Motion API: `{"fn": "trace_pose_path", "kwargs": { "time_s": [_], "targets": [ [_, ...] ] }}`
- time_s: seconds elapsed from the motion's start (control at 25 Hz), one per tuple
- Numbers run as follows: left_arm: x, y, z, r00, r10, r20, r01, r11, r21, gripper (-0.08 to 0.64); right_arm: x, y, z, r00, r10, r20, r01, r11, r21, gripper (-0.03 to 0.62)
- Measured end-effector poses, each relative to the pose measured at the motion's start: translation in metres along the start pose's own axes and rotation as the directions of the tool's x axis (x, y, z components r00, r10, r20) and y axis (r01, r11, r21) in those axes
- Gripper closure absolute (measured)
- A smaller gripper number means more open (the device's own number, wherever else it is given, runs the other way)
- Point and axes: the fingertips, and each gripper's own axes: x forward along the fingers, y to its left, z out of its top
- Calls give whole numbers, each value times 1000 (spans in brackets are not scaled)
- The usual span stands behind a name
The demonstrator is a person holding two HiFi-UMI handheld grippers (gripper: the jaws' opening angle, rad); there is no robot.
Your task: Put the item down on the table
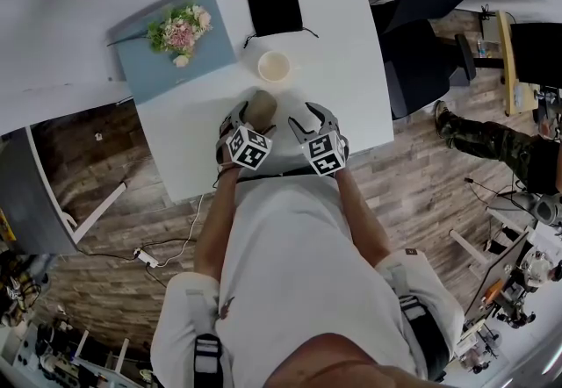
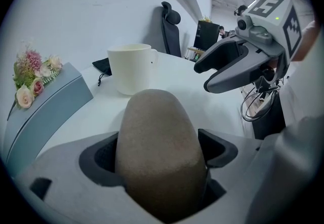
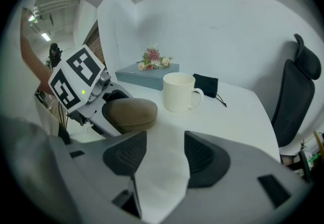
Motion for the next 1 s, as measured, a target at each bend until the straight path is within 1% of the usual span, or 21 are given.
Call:
{"fn": "trace_pose_path", "kwargs": {
  "time_s": [0.36, 0.56, 0.76, 0.84, 0.92, 1.0],
  "targets": [
    [-4, 1, -3, 1000, 17, 17, -17, 1000, -26, 83, -4, 4, -1, 1000, -10, 9, 10, 1000, -7, 354],
    [-16, 2, -1, 998, 29, 47, -27, 999, -41, 83, -8, 4, 3, 1000, -15, 13, 15, 1000, -9, 354],
    [-37, 6, 13, 990, 56, 126, -50, 997, -53, 88, -14, 5, 15, 999, -28, 45, 29, 999, -19, 354],
    [-48, 8, 21, 983, 78, 164, -71, 996, -51, 111, -18, 4, 20, 997, -40, 60, 42, 999, -28, 354],
    [-59, 10, 32, 971, 103, 216, -95, 994, -48, 136, -21, 3, 27, 995, -47, 88, 49, 999, -19, 353],
    [-74, 14, 46, 950, 132, 283, -120, 991, -59, 147, -25, 2, 35, 991, -52, 125, 53, 999, -2, 353]
  ]
}}
